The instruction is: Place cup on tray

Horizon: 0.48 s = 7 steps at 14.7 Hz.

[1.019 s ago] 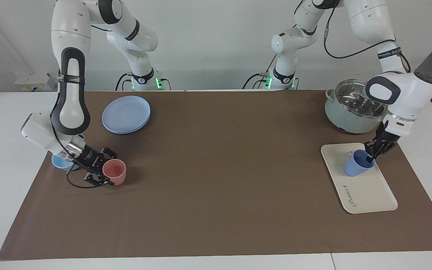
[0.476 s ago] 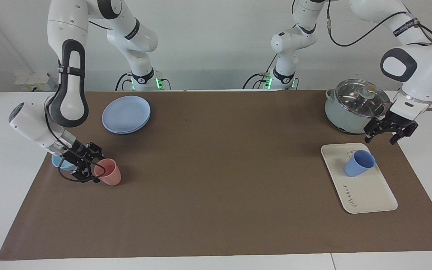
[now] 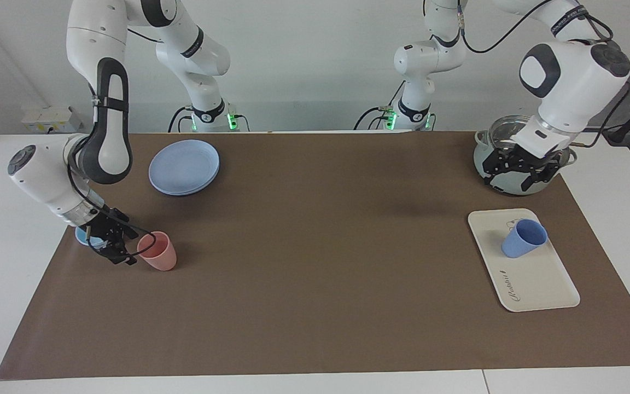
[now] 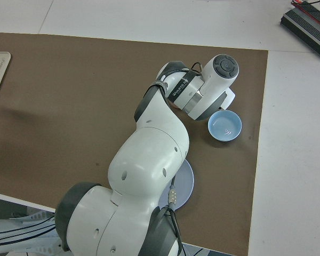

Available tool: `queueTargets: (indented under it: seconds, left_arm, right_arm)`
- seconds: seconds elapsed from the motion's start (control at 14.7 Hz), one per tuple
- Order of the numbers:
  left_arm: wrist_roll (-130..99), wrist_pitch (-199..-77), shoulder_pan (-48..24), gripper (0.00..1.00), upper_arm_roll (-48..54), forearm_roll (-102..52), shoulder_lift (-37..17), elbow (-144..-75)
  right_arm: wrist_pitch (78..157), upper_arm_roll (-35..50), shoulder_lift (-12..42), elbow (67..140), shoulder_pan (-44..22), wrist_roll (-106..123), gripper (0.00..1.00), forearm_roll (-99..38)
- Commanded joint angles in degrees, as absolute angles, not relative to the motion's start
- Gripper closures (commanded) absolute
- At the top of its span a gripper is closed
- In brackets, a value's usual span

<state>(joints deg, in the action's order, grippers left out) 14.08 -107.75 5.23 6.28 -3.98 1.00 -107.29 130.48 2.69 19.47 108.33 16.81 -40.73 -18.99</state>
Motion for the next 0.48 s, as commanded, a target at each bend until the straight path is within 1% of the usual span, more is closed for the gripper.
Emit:
queueTargets:
  seconds: [0.0,0.2,0.34,0.41]
  left_arm:
    - [6.1,-105.82,-0.15,0.0,5.45,-2.55,3.86,-109.6]
    - [-0.07,-105.82,-3.77,0.0,5.36,-2.55,3.87,-109.08]
    - [-0.44,-104.51,-3.61,0.0,5.36,-2.55,4.57,-107.24]
    - [-0.18,-101.72,-3.08,0.0,5.19,-2.55,4.57,-105.05]
  right_arm:
    - [131.05,3.34,15.04,109.34,17.4,-32.39,0.0,-12.24]
    - [129.56,3.34,11.35,109.6,17.49,-22.36,0.0,-10.81]
    - [125.88,3.34,8.98,109.6,16.53,-19.78,0.0,-8.55]
    - [123.95,3.6,7.4,109.77,15.65,-19.6,0.0,-4.0]
